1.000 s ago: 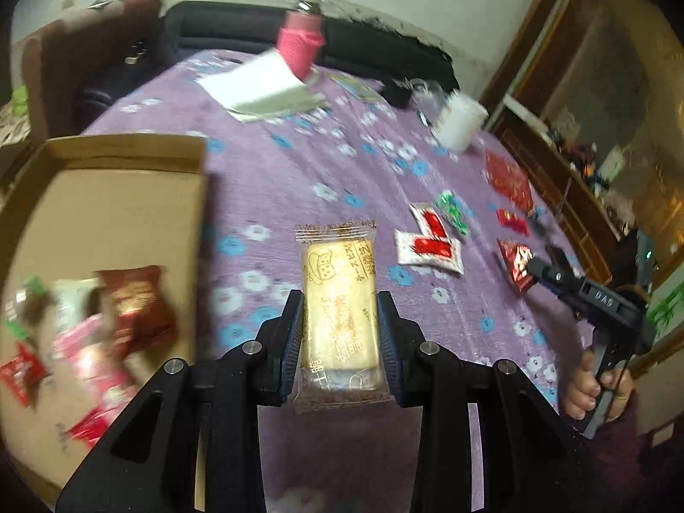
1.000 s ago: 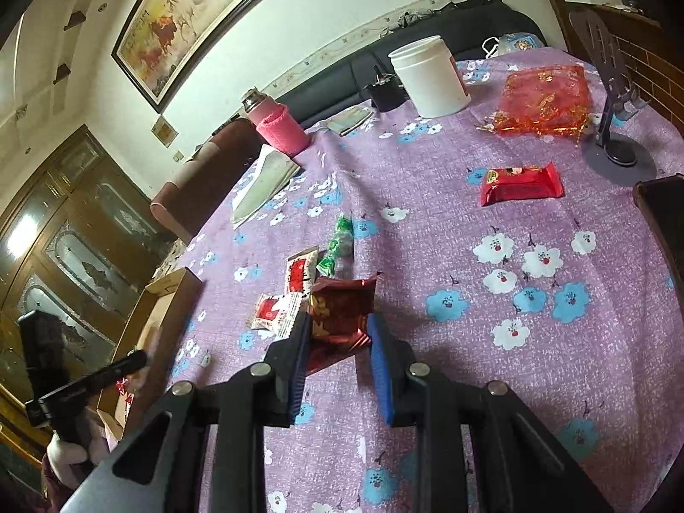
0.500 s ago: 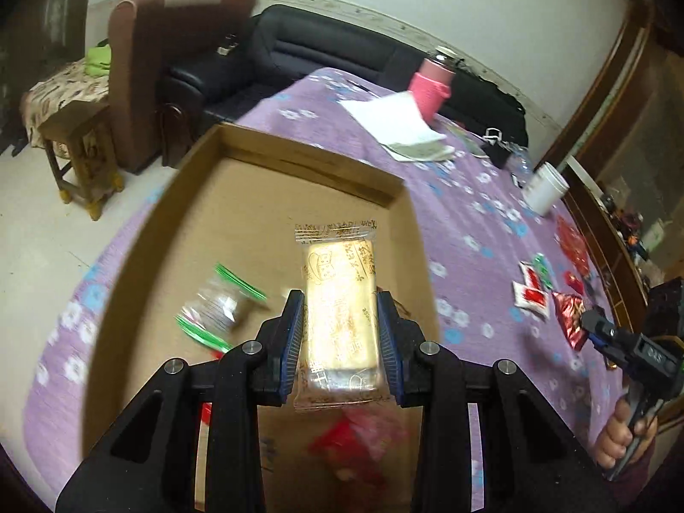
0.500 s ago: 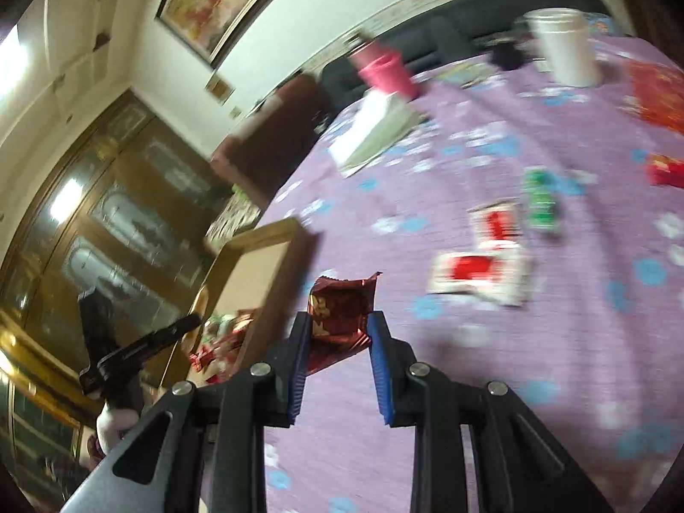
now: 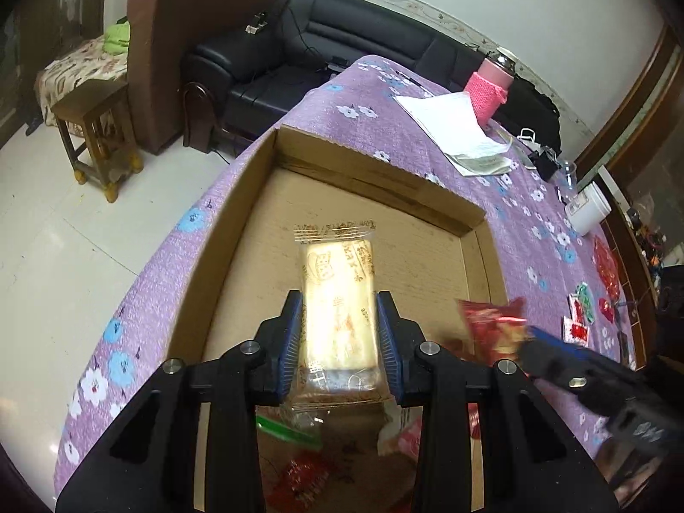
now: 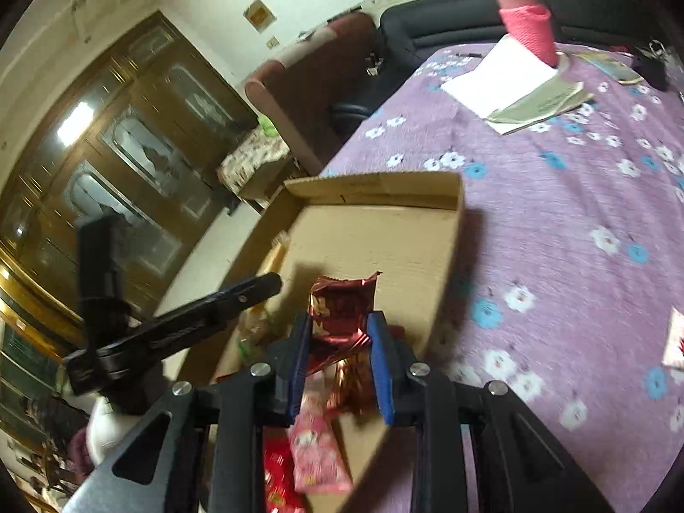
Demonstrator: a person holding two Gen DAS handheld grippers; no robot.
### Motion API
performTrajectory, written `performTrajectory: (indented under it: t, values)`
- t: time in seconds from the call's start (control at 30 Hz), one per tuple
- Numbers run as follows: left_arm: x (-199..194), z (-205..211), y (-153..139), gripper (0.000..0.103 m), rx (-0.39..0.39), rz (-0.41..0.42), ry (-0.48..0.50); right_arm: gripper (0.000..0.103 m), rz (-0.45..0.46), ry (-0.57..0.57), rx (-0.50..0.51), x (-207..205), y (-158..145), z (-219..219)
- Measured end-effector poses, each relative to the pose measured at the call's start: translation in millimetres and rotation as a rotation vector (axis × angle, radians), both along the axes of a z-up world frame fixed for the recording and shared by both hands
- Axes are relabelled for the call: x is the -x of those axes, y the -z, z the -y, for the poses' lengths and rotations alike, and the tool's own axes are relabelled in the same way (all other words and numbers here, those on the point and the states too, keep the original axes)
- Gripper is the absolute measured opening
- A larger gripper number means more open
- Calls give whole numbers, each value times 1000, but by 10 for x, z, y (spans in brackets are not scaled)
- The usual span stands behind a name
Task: Organize snacks
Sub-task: 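Carry both snacks over the cardboard box and open both tools to drop them, then move both open tools back over the table toward the white-and-red packets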
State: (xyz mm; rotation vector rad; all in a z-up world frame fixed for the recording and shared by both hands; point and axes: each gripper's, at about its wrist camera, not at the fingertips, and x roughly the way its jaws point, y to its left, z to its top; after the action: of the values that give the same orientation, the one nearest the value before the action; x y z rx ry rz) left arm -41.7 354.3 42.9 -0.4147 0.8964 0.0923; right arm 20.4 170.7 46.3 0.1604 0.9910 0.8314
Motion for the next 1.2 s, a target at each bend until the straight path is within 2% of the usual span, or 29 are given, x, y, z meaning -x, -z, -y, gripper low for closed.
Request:
performTrajectory:
  t: [0.13, 0.2, 0.37, 0.47, 0.67, 0.73, 0.8, 1.0, 1.13, 1.2]
  values:
    - [-8, -67, -11, 33, 40, 1, 7, 34, 79, 22, 81, -10, 40, -195]
    - [29, -86, -30, 33, 55, 5, 13, 34, 93, 17, 91, -9, 31, -196]
    - [229, -26, -177, 33, 90, 52, 7, 35, 120, 45, 91, 115, -55, 36]
    - [365, 123, -306, 33, 111, 93, 31, 35, 115, 84, 72, 177, -104, 303]
    - [582, 616, -514, 33, 160, 153, 139, 35, 115, 203, 83, 214, -68, 1010]
    - [644, 788, -536, 38, 173, 161, 176, 35, 104, 268, 97, 179, -6, 1333]
    - [696, 947, -530, 44, 183, 162, 204, 35, 83, 346, 110, 149, 71, 1686]
    - [746, 1447, -478, 44, 197, 140, 318, 36, 31, 528, 122, 160, 269, 2593]
    - [713, 1749, -428, 44, 161, 139, 390, 36, 20, 597, 201, 141, 354, 2890]
    - [660, 1891, -372, 44, 159, 116, 420, 40, 39, 588, 220, 130, 345, 2926]
